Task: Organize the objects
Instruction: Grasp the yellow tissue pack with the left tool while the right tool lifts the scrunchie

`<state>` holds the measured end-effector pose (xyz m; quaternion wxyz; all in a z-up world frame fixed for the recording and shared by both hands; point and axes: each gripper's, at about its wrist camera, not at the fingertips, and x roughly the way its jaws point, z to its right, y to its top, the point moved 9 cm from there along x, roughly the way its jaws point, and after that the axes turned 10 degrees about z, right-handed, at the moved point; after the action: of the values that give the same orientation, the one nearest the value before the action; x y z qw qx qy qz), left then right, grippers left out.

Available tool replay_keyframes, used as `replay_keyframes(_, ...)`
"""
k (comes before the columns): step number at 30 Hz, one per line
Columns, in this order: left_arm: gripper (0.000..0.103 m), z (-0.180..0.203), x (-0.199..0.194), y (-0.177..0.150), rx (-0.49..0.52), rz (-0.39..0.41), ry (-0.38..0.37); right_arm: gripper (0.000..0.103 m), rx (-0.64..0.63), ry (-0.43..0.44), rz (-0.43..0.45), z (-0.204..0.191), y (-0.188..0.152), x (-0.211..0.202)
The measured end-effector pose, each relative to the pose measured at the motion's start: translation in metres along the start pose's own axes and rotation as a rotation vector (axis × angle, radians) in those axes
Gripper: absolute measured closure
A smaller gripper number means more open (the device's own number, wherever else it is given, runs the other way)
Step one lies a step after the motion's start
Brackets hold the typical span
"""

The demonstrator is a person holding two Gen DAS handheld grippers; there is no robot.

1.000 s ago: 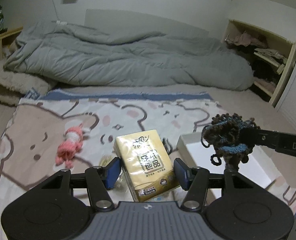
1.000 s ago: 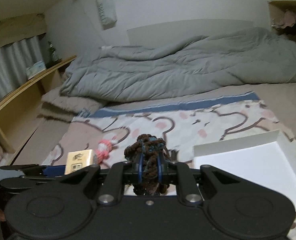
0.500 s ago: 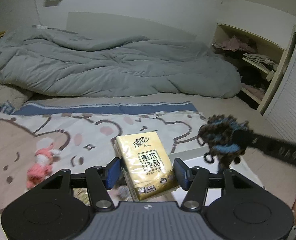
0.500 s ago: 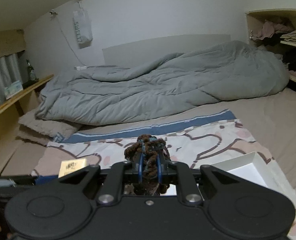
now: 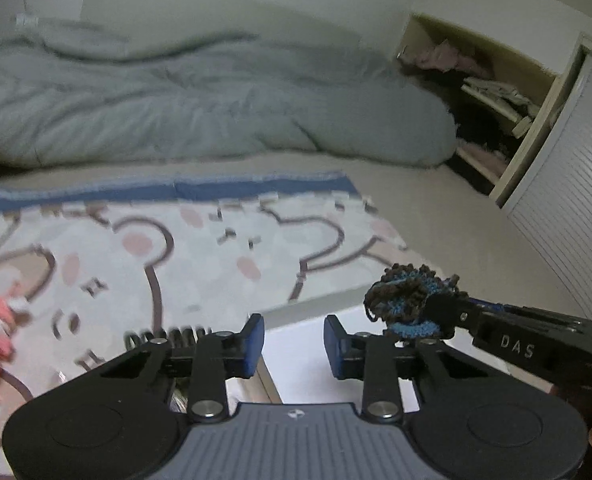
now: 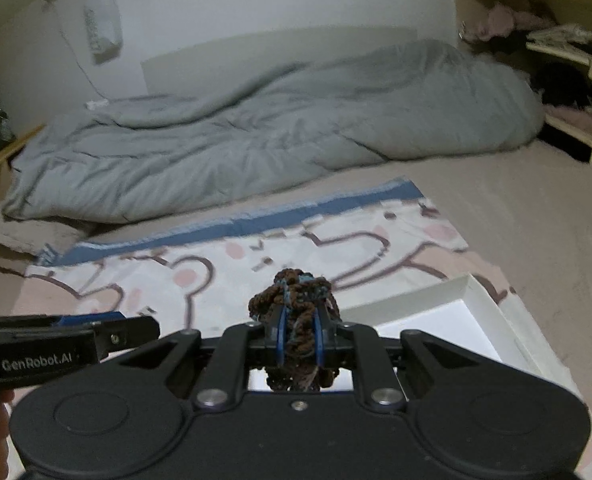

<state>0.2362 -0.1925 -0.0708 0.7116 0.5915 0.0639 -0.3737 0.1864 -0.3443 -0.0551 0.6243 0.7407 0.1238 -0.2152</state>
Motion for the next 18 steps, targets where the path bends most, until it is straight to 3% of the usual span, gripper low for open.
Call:
replay_keyframes(5, 0.066, -0.023, 0.019, -0.02, -0.023, -0.066, 0.029, 0.088, 0.004, -0.02, -0.059, 0.014, -0.015, 0.018)
replay_keyframes(7, 0.053, -0.037, 0.022, -0.024, -0.029, -0.085, 0.061, 0.088, 0.008, -0.025, -0.07, 0.018, -0.019, 0.02)
replay_keyframes(9, 0.048, -0.049, 0.022, -0.028, -0.023, -0.098, 0.083, 0.088, 0.022, -0.018, -0.084, 0.02, -0.021, 0.023)
replay_keyframes(12, 0.047, -0.064, 0.024, -0.032, -0.024, -0.121, 0.122, 0.088, 0.035, -0.007, -0.103, 0.02, -0.025, 0.026)
replay_keyframes(18, 0.048, -0.075, 0.042, -0.054, -0.062, -0.213, 0.121, 0.088, 0.033, 0.014, -0.115, 0.013, -0.029, 0.027)
